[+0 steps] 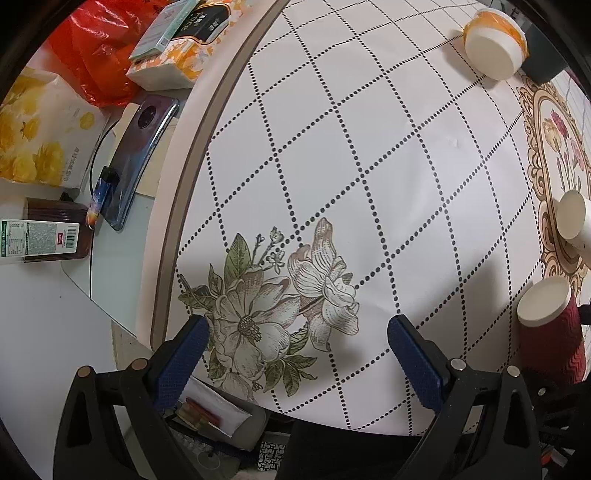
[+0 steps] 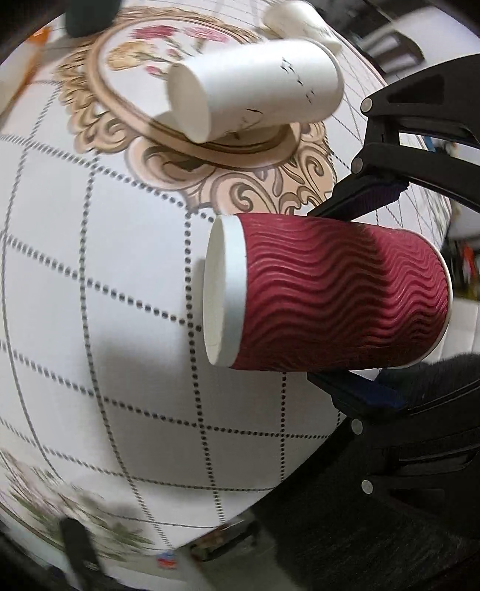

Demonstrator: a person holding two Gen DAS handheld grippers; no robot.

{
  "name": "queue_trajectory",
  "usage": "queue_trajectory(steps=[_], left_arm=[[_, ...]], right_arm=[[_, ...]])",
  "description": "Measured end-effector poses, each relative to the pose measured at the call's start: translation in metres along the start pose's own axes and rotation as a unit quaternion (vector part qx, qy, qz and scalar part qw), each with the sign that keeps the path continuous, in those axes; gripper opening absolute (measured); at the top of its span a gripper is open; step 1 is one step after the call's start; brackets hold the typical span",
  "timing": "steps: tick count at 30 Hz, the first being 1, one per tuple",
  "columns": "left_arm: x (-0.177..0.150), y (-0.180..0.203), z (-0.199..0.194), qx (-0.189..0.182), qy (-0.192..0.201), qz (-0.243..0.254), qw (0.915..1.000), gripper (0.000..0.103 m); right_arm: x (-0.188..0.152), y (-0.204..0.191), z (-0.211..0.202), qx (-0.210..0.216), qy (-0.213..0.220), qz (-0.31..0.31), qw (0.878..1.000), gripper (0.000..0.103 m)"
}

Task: Flip cup upside down
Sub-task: 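Lift the red cup with the right tool and rotate it rim-down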

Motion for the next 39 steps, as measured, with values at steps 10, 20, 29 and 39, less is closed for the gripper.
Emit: queue_trajectory(steps=[10, 20, 29, 39], left_arm=[[-0.004, 0.01, -0.003, 0.002, -0.004, 0.004, 1.0, 0.099], [-0.008, 0.015, -0.009, 0.008, -0.001, 0.009, 0.9999, 0.099], [-0.014, 0.029, -0.014, 0.014, -0.001, 0.02, 0.9997, 0.099], [-0.024, 0.045, -0.013, 0.016, -0.005, 0.022, 0.9996, 0.099]], right_arm=[[0.01, 0.024, 0.008, -0.001, -0.013, 0.03, 0.999, 0.08], [0.01, 0.038, -0.015, -0.039, 0.068, 0.061, 0.995, 0.073], [-0.03, 0.028, -0.062, -0.001, 0.212, 0.156, 0.965, 0.073], [-0.021, 0.031, -0.097, 0.013, 0.392, 0.233, 0.89, 0.073]])
Point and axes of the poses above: each gripper's, at about its wrist camera, not at the fingertips, and z roughly the way its jaws point, y to its right, x to its top, the point moved 10 cm from there along z, roughly the way its jaws point, and after that the axes turned 12 degrees about -x, right-handed, at the moved point
